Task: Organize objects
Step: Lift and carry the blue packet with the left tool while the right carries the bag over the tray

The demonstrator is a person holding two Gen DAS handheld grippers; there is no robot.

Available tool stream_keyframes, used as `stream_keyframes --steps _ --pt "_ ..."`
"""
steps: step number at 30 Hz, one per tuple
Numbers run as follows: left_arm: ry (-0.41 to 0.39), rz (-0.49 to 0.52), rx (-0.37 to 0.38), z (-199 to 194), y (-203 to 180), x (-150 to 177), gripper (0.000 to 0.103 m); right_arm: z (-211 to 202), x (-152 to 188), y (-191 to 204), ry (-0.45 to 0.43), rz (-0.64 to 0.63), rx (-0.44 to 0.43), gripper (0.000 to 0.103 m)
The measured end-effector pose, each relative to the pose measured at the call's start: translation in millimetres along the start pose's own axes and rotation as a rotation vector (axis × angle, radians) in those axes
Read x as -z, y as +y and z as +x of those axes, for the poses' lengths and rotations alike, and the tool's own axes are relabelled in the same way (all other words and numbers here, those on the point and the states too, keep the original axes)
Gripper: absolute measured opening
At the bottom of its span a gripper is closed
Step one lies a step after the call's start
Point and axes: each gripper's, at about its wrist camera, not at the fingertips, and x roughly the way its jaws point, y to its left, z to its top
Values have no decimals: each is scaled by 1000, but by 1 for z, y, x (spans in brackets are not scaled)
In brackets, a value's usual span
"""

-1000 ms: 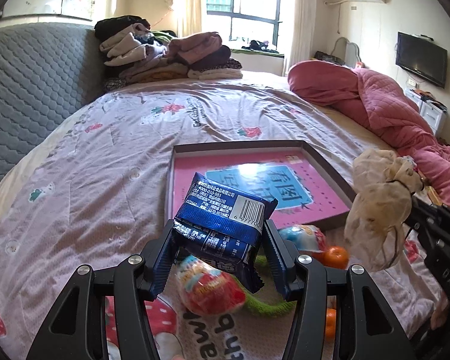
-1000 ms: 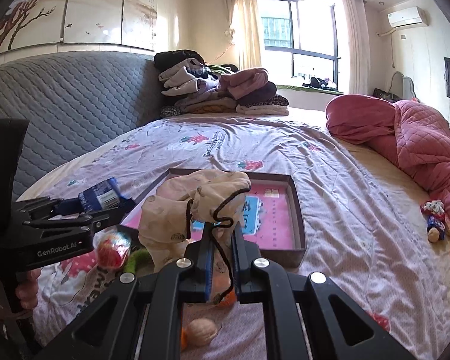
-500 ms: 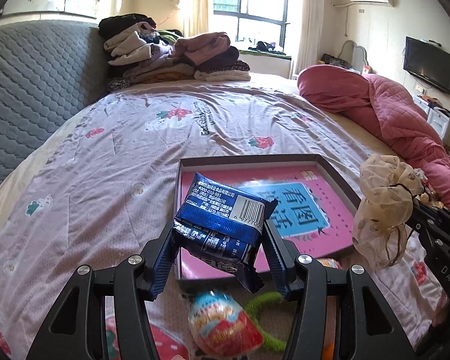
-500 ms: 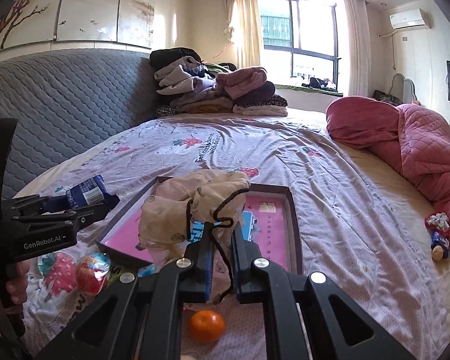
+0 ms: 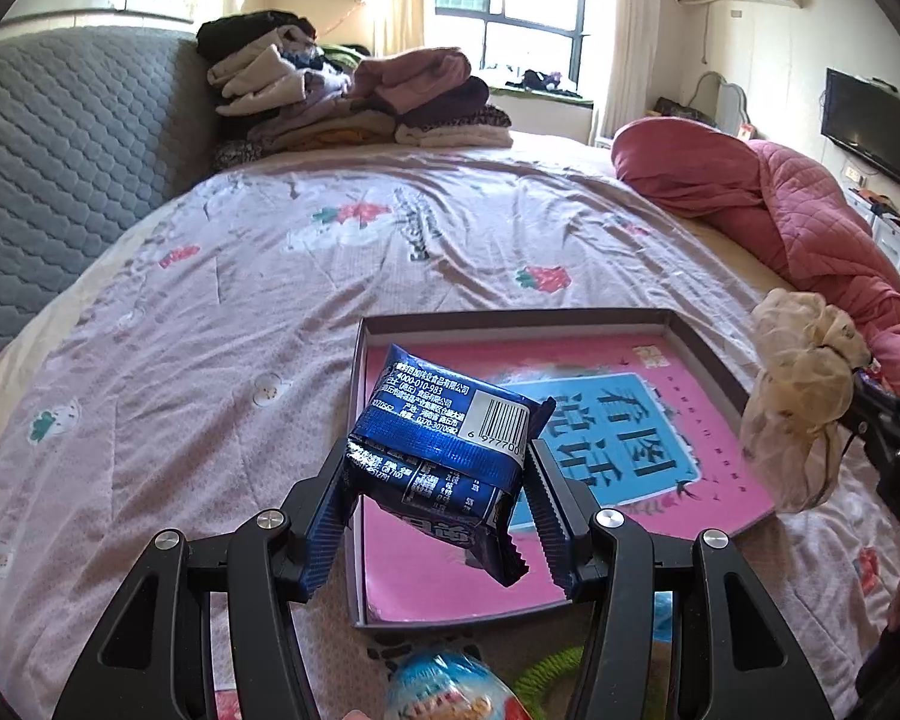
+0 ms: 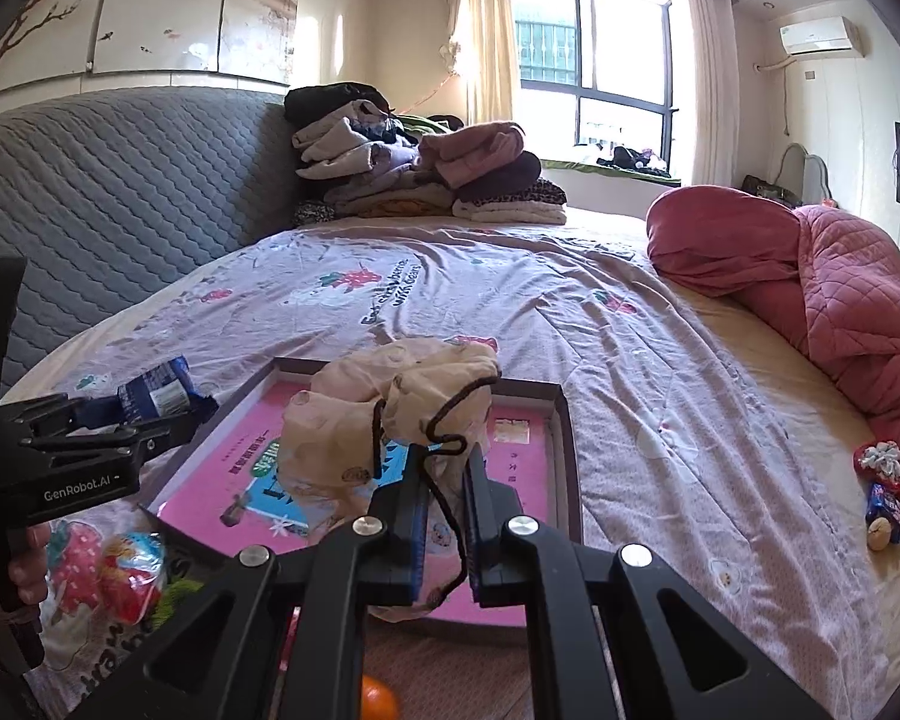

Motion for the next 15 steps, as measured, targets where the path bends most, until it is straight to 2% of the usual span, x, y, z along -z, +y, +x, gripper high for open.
stream_keyframes --steps 5,15 --pt "18 15 14 16 -1 0 57 16 2 -5 19 -9 11 11" --pt "88 6 24 45 0 2 57 53 18 -14 129 10 1 11"
